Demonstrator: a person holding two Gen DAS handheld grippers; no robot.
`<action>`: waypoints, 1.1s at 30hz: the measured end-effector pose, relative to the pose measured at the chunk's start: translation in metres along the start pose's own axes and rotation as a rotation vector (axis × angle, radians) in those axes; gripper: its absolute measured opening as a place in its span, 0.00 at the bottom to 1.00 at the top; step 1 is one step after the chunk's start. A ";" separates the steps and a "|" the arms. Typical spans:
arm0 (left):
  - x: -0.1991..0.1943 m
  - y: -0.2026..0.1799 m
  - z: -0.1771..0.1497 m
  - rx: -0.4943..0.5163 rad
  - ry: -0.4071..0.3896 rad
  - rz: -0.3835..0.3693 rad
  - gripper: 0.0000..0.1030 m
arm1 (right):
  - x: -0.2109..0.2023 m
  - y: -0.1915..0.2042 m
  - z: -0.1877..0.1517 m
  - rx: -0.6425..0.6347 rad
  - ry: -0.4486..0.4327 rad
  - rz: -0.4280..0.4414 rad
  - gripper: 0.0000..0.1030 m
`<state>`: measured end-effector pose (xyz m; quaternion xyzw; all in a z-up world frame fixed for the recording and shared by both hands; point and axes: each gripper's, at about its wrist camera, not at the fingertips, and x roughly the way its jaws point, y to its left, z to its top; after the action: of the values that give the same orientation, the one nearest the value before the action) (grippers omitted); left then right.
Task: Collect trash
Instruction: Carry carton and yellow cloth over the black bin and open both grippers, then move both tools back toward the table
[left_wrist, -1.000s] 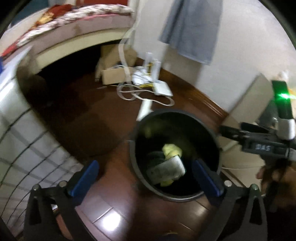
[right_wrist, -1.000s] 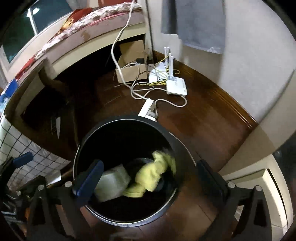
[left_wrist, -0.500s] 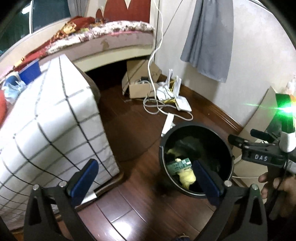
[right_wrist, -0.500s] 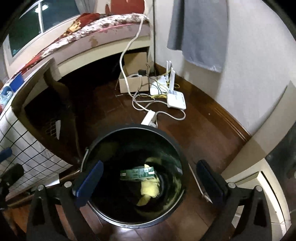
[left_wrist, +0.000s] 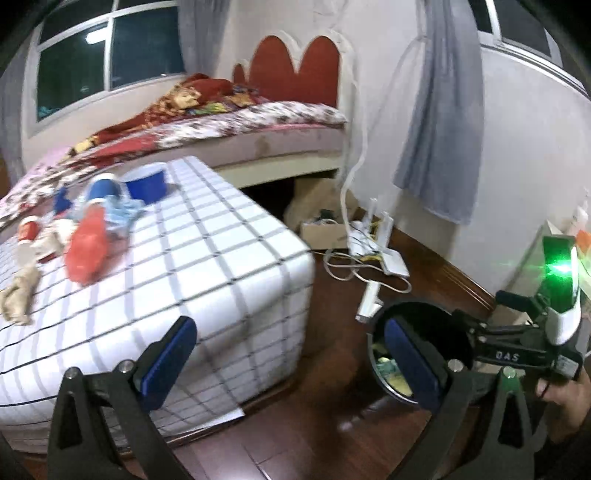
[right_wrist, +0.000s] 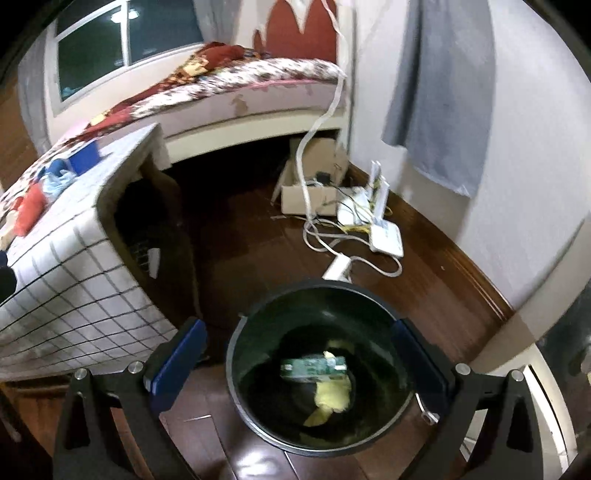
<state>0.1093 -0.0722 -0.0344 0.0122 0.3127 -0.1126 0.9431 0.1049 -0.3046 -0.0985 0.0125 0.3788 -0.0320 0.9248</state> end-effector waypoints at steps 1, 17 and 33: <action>-0.003 0.006 0.000 -0.013 -0.001 0.010 0.99 | -0.002 0.008 0.002 -0.015 -0.003 0.015 0.99; -0.043 0.095 -0.016 -0.113 -0.026 0.253 0.99 | -0.045 0.136 0.019 -0.199 -0.083 0.176 0.99; -0.063 0.221 -0.029 -0.252 -0.007 0.482 0.99 | -0.039 0.272 0.067 -0.333 -0.149 0.398 0.99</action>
<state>0.0918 0.1585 -0.0314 -0.0314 0.3090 0.1550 0.9378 0.1432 -0.0346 -0.0235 -0.0680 0.3000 0.2125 0.9275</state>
